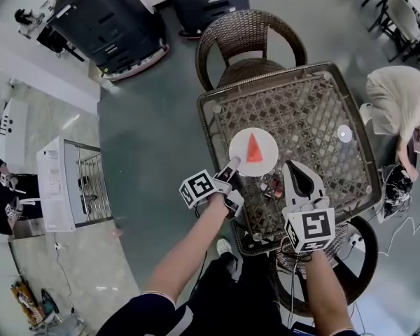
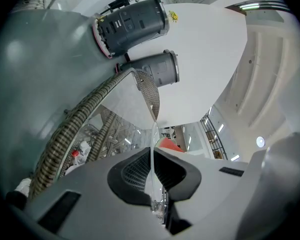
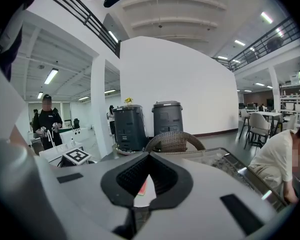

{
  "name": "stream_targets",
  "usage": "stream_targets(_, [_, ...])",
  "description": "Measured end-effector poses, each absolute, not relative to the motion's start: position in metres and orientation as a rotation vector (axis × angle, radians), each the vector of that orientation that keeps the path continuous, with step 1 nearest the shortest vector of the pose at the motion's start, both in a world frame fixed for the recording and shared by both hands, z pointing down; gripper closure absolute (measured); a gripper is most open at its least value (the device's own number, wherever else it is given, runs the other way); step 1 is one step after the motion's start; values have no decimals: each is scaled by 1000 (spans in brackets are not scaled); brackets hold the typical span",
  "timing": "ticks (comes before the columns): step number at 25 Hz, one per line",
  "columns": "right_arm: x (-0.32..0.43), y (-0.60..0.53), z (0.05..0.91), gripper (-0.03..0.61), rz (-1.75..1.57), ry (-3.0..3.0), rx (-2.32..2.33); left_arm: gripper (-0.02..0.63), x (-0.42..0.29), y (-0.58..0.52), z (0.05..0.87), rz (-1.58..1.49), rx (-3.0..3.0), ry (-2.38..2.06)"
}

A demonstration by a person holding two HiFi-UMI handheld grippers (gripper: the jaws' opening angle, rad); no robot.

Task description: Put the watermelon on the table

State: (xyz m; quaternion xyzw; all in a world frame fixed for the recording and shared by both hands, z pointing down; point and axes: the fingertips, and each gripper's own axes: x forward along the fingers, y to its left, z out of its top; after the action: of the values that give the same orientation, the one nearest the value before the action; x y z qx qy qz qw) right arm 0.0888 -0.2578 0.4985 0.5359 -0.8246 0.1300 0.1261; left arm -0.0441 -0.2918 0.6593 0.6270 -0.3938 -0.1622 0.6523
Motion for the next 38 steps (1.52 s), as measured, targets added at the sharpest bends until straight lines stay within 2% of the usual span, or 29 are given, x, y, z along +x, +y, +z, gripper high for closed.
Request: stream_targets(38, [89, -264, 514, 575, 451, -2386, 1578, 598, -47, -293, 705, -137, 1392, -1082])
